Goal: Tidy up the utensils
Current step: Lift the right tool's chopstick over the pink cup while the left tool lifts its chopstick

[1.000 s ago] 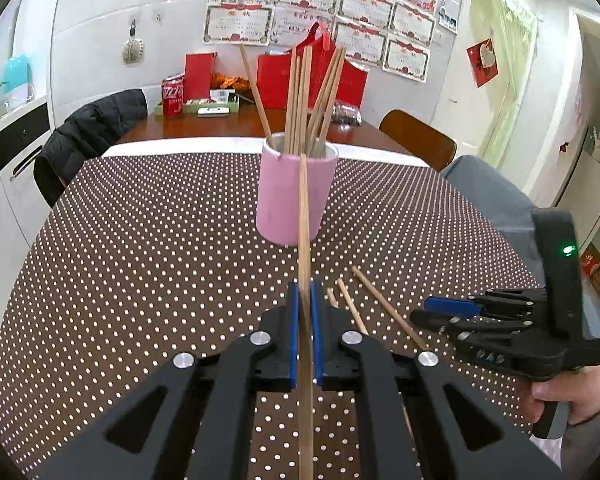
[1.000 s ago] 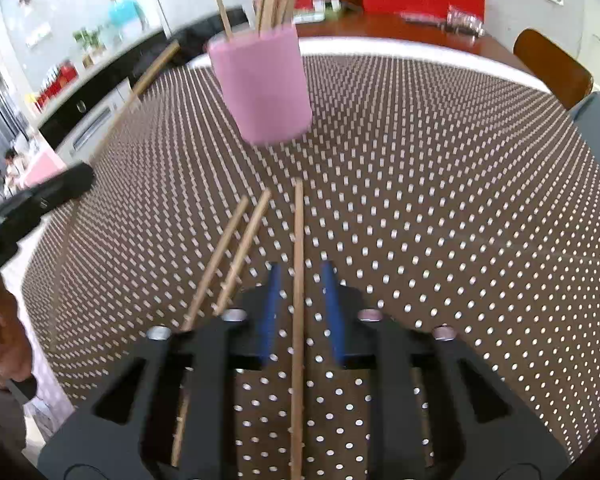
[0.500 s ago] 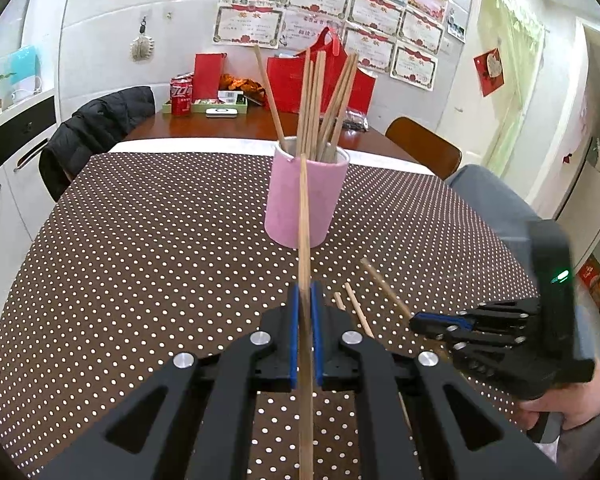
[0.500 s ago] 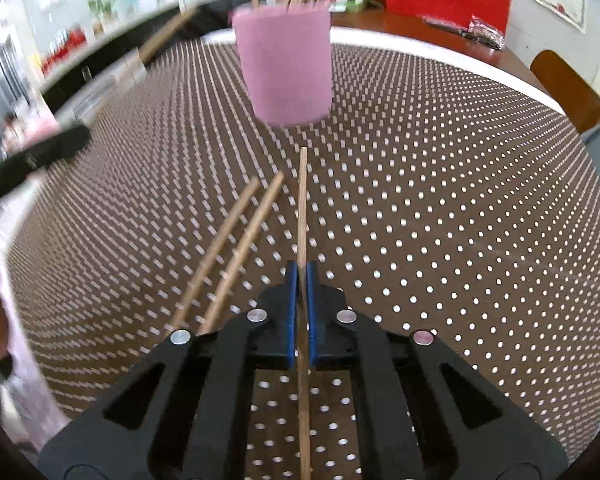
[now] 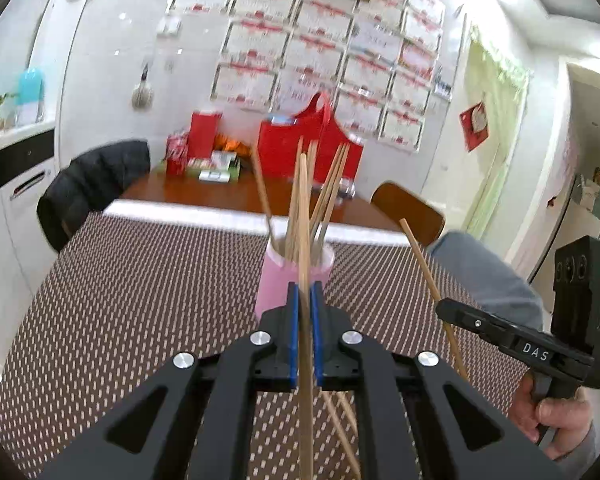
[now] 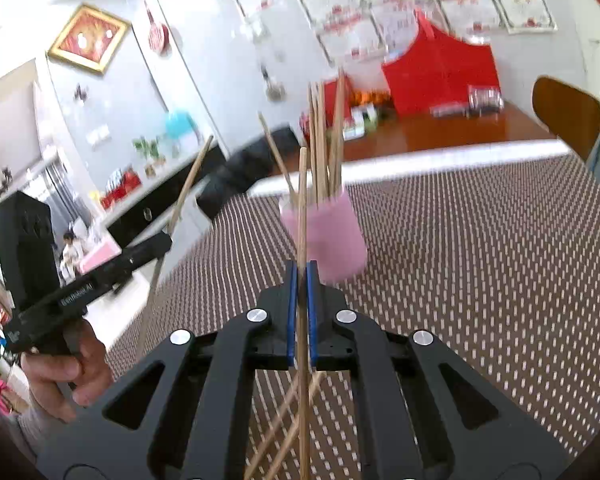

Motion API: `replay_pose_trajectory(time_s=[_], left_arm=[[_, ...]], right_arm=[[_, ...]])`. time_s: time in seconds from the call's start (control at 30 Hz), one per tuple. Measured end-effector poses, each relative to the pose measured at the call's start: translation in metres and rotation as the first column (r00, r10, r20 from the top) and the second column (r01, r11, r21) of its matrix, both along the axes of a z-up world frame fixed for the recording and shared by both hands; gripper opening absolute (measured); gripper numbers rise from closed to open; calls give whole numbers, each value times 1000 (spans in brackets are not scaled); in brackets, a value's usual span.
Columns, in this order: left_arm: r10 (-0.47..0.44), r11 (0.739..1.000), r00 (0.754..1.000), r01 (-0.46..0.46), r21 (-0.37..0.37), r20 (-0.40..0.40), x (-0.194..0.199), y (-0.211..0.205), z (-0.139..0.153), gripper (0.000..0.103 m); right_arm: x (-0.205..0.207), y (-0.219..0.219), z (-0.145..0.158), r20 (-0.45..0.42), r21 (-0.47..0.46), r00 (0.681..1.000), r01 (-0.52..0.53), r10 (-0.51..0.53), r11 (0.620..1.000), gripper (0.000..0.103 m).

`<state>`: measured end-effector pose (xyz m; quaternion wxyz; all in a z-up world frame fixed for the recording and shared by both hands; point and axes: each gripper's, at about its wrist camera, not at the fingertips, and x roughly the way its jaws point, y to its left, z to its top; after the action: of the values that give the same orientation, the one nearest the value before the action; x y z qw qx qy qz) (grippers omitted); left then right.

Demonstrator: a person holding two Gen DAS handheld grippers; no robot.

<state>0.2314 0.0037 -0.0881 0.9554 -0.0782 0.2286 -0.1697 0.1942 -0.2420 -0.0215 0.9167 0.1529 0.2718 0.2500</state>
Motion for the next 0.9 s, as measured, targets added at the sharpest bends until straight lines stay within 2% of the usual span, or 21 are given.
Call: replay_pose_trajectory(time_s=[0.1,0.2,0.3,0.5,0.67,0.9], left_arm=[[-14,1000,999,15,-22,52,9,-3,19,6],[-30,997,994,37,-61,104,21,-5,39,6],[-46,992,987,63,-105,157,38,-5,58,6],[-41,979,953,99,-180,300,71,-9,91,6],[-18,976,927,98,-195,374,100,-16,98,6],[14,970,929,78,-231,370,145,-22,75,6]], right_arm=[[11,-3,25,76,33,997,17,-19,999,5],[48,-10,31,123,52,992,25,-31,998,5],[68,-3,47,182,74,982,42,-55,996,5],[113,10,59,281,91,953,93,-116,991,5],[151,23,66,319,100,935,128,-154,987,5],[199,32,52,313,129,931,152,-186,980,5]])
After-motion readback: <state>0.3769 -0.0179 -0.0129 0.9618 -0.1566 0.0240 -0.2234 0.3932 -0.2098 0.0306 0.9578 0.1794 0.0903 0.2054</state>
